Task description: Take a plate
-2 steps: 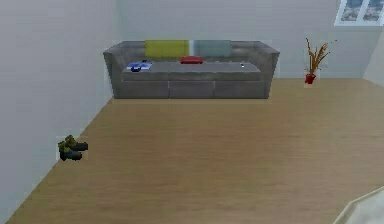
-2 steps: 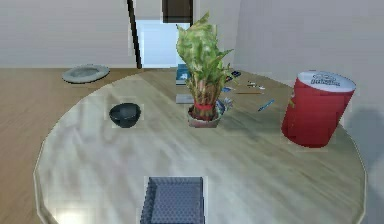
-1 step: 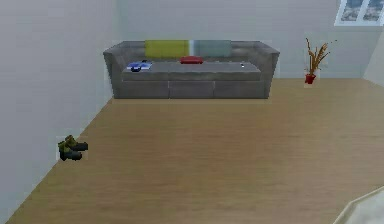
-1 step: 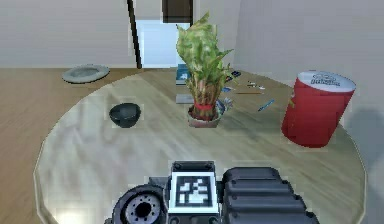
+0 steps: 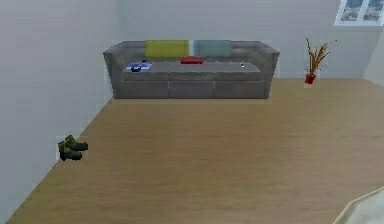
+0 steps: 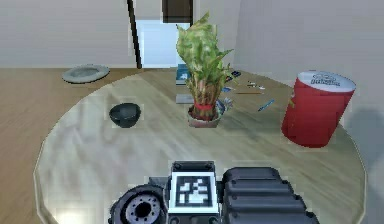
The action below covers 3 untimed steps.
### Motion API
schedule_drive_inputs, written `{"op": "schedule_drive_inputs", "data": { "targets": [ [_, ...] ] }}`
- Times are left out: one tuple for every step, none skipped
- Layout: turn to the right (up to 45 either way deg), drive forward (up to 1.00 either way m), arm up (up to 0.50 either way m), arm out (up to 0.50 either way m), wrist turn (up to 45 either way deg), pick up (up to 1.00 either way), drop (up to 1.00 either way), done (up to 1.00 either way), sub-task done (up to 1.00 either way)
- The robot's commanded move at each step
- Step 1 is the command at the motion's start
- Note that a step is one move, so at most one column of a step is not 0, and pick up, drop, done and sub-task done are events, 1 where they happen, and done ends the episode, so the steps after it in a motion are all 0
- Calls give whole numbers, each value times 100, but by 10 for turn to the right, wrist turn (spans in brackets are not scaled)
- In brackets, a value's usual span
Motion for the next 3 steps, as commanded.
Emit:
{"op": "schedule_drive_inputs", "data": {
  "targets": [
    [0, 0, 0, 0, 450, 0, 0, 0, 0],
    [0, 0, 0, 0, 450, 0, 0, 0, 0],
    [0, 0, 0, 0, 360, 0, 0, 0, 0]
  ]
}}
